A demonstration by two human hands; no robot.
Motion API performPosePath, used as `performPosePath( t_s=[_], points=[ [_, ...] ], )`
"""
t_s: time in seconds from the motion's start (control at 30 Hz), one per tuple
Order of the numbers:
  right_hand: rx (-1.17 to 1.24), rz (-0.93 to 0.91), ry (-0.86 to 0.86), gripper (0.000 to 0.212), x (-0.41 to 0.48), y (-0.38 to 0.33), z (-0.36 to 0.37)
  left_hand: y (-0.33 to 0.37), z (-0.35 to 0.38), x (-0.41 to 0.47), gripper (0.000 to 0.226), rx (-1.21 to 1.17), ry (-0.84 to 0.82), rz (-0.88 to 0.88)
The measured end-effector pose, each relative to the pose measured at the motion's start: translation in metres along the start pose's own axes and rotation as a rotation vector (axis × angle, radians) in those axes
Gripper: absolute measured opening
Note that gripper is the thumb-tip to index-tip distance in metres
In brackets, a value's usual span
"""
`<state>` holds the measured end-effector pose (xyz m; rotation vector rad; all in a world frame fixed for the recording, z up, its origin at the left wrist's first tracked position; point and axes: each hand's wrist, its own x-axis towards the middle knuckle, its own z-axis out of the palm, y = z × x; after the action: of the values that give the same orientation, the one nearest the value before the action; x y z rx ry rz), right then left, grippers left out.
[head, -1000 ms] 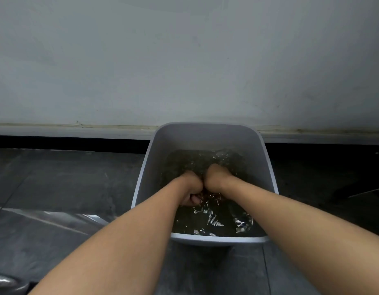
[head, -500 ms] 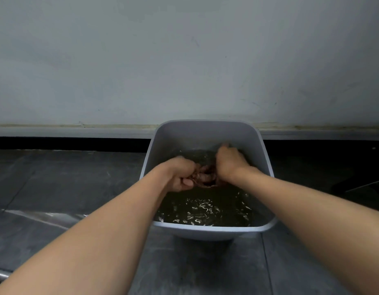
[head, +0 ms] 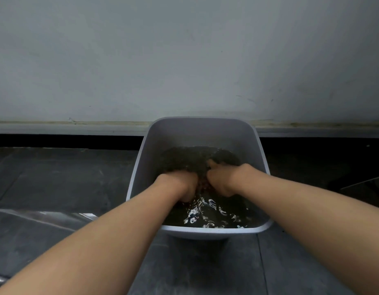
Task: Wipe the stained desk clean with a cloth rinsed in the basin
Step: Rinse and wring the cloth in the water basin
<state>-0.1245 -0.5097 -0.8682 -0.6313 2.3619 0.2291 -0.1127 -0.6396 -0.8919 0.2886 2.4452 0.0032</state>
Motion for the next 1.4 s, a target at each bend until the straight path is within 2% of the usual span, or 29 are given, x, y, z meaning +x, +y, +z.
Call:
performPosePath(
  t_s=[0.13,0.27,0.33,0.4,0.5,0.57,0.7,0.77,0.83,0.93,1.03,1.07,1.1,1.17,1.2,1.27,1.4],
  points=[
    [0.039,-0.008,0.004,0.027,0.003,0.006,0.002,-0.004,0.003,0.0,0.033,-0.033,-0.103,-0.005],
    [0.224,0.022,0.079,0.005,0.001,0.014,-0.011,-0.007,-0.003,-0.002,0.036,-0.377,-0.176,-0.092],
    [0.343,0.039,0.152,0.008,-0.003,0.018,-0.021,-0.009,-0.01,-0.007,0.05,-0.559,-0.207,-0.15],
    [0.531,0.079,0.223,0.017,-0.011,0.018,-0.031,-0.011,-0.016,-0.012,0.056,-0.681,-0.163,-0.173],
    [0.845,0.161,0.276,0.019,-0.025,0.016,-0.042,-0.01,-0.022,-0.018,0.04,-0.84,-0.038,-0.173],
    [1.052,0.209,0.3,0.013,-0.034,0.015,-0.049,-0.007,-0.028,-0.025,0.026,-1.02,-0.027,-0.173],
    [1.381,0.29,0.323,0.008,-0.05,0.012,-0.058,-0.003,-0.039,-0.041,0.015,-1.557,-0.163,-0.154],
    [1.483,0.293,0.316,0.009,-0.058,0.007,-0.057,0.001,-0.045,-0.045,0.011,-1.867,-0.208,-0.091],
    [1.482,0.255,0.328,0.009,-0.064,0.001,-0.052,0.005,-0.048,-0.046,0.016,-2.028,-0.195,0.034],
    [1.426,0.151,0.272,0.01,-0.075,-0.008,-0.05,0.011,-0.049,-0.051,0.029,-2.0,-0.185,0.139],
    [1.471,0.178,0.238,0.012,-0.077,0.001,-0.053,0.014,-0.043,-0.051,0.016,-1.91,-0.026,0.164],
    [1.519,0.202,0.234,0.007,-0.078,0.004,-0.054,0.013,-0.04,-0.05,0.014,-1.748,0.099,0.187],
    [1.59,0.193,0.197,0.005,-0.079,0.006,-0.055,0.011,-0.039,-0.049,0.019,-1.472,0.241,0.207],
    [1.636,0.123,0.11,0.018,-0.08,0.006,-0.055,0.009,-0.038,-0.048,0.043,-0.848,0.443,0.25],
    [1.58,0.103,0.119,0.021,-0.078,0.006,-0.053,0.01,-0.038,-0.048,0.051,-0.654,0.498,0.257],
    [1.478,0.068,0.196,0.02,-0.076,0.003,-0.048,0.011,-0.039,-0.054,0.05,-0.538,0.539,0.279],
    [1.275,0.043,0.366,0.026,-0.075,0.0,-0.036,0.004,-0.04,-0.057,0.033,-0.546,0.587,0.34]
  ],
)
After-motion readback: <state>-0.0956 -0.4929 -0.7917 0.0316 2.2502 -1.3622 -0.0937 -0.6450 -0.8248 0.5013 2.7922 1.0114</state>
